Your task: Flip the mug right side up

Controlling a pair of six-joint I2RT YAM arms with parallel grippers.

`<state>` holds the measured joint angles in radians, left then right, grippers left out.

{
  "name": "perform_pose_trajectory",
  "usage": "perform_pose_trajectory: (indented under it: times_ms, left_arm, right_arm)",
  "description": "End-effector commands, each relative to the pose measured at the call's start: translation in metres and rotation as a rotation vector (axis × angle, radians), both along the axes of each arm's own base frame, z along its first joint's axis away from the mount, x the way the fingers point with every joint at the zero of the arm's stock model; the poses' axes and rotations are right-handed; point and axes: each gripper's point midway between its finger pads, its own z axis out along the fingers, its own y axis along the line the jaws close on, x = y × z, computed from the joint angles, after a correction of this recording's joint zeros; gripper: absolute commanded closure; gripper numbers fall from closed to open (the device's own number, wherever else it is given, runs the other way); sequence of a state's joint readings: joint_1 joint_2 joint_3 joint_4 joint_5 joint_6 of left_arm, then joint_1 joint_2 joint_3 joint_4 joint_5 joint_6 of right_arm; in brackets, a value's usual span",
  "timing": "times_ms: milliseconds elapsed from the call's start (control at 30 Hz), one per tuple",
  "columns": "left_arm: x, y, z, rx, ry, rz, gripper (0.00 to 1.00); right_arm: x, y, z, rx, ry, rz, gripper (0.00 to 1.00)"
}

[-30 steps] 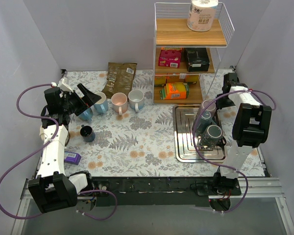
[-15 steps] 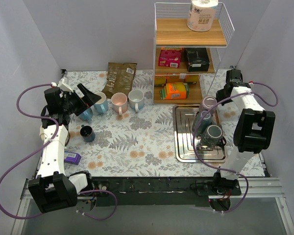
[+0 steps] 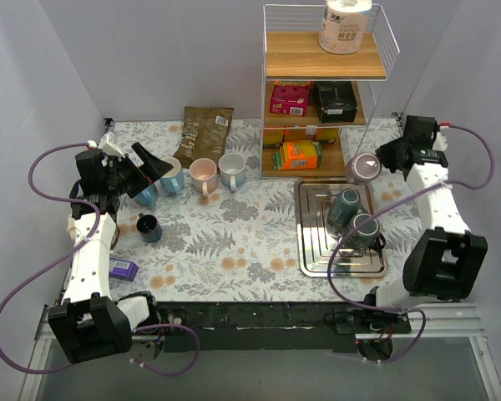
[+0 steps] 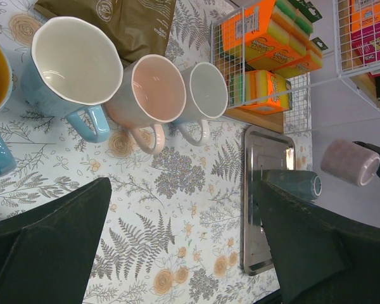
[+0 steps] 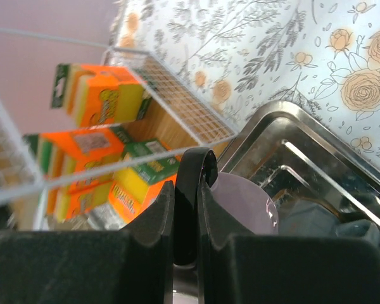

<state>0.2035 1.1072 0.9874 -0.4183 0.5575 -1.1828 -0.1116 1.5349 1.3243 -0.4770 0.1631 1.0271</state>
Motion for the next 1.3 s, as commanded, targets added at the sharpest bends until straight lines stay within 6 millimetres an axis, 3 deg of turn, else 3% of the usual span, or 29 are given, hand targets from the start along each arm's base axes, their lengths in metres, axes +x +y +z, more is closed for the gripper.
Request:
perform_pose_trajectory:
  times_ms: [0, 133, 167, 233, 267, 500, 633, 767, 800, 933, 1033, 1267]
  left_arm:
    - [-0.002, -0.003, 0.011, 0.01, -0.032, -0.015, 0.02]
    - [-0.002, -0.004, 0.014, 0.003, -0.039, -0.02, 0.02]
    - [-0.003, -0.004, 0.015, 0.0, -0.039, -0.024, 0.02]
    - [-0.004, -0.007, 0.016, -0.004, -0.044, -0.035, 0.02]
    - [-0.004, -0.007, 0.017, -0.005, -0.045, -0.037, 0.02]
    - [-0.007, -0.015, 0.02, -0.029, -0.049, -0.073, 0.02]
    - [-0.018, -0.038, 0.026, -0.037, -0.08, -0.17, 0.02]
    - [-0.024, -0.068, 0.026, -0.003, -0.094, -0.222, 0.02]
    - [-0.032, -0.09, 0.026, -0.001, -0.097, -0.285, 0.02]
    - [-0.039, -0.115, 0.032, -0.031, -0.119, -0.351, 0.02]
    - [-0.046, -0.128, 0.045, -0.076, -0.159, -0.399, 0.02]
    - [-0.067, -0.157, 0.077, -0.204, -0.22, -0.52, 0.02]
  right_arm:
    - [-0.008, 0.02, 0.088, -0.02, -0.327, 0.192, 0.99]
    - [-0.036, 0.057, 0.121, 0.0, -0.461, 0.411, 0.99]
    - [-0.041, 0.064, 0.118, 0.006, -0.467, 0.451, 0.99]
    - [-0.056, 0.081, 0.132, 0.012, -0.533, 0.555, 0.99]
    - [-0.061, 0.085, 0.13, 0.014, -0.54, 0.583, 0.99]
    - [-0.106, 0.122, 0.168, -0.061, -0.706, 0.833, 0.99]
    - [-0.135, 0.159, 0.184, -0.122, -0.818, 1.037, 0.99]
    - [-0.153, 0.194, 0.18, -0.149, -0.858, 1.167, 0.99]
    - [-0.157, 0.201, 0.18, -0.16, -0.873, 1.19, 0.99]
    - [-0.186, 0.238, 0.169, -0.161, -0.953, 1.362, 0.99]
    - [-0.205, 0.254, 0.161, -0.206, -1.019, 1.461, 0.99]
    - [-0.224, 0.27, 0.148, -0.272, -1.128, 1.548, 0.99]
